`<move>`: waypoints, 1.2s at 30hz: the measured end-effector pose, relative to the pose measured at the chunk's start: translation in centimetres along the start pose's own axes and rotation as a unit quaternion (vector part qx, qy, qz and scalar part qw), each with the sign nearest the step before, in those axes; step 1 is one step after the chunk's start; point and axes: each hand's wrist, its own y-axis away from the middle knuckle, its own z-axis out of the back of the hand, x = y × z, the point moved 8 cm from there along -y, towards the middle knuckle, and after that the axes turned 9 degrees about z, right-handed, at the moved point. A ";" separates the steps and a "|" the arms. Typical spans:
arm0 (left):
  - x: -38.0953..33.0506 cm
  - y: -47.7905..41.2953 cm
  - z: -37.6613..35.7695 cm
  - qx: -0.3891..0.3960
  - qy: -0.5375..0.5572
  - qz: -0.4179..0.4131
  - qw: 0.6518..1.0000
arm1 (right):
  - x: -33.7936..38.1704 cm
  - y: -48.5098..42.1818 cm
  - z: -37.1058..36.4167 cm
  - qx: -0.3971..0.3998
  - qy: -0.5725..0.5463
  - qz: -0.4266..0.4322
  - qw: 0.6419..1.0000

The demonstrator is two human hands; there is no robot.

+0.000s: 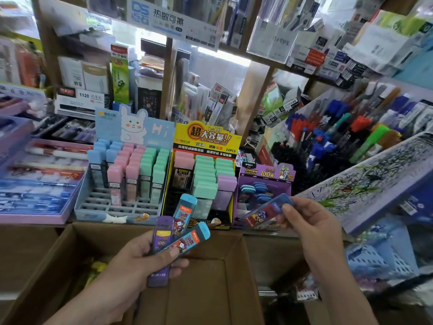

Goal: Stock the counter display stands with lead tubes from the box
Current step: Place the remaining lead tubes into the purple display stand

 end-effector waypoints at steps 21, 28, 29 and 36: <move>-0.2 0.0 0.2 -0.009 -0.003 -0.022 1.000 | 0.6 -4.5 -1.0 0.050 0.179 0.132 0.974; -0.1 -0.1 0.2 -0.008 -0.009 -0.022 1.000 | 0.0 -5.0 -1.5 0.059 0.183 0.134 0.972; -0.1 -0.1 0.3 -0.009 -0.010 -0.022 1.000 | -0.1 -5.0 -1.5 0.060 0.183 0.133 0.972; 0.0 -0.2 0.3 -0.008 -0.009 -0.021 1.000 | -0.3 -4.8 -2.0 0.072 0.196 0.131 0.969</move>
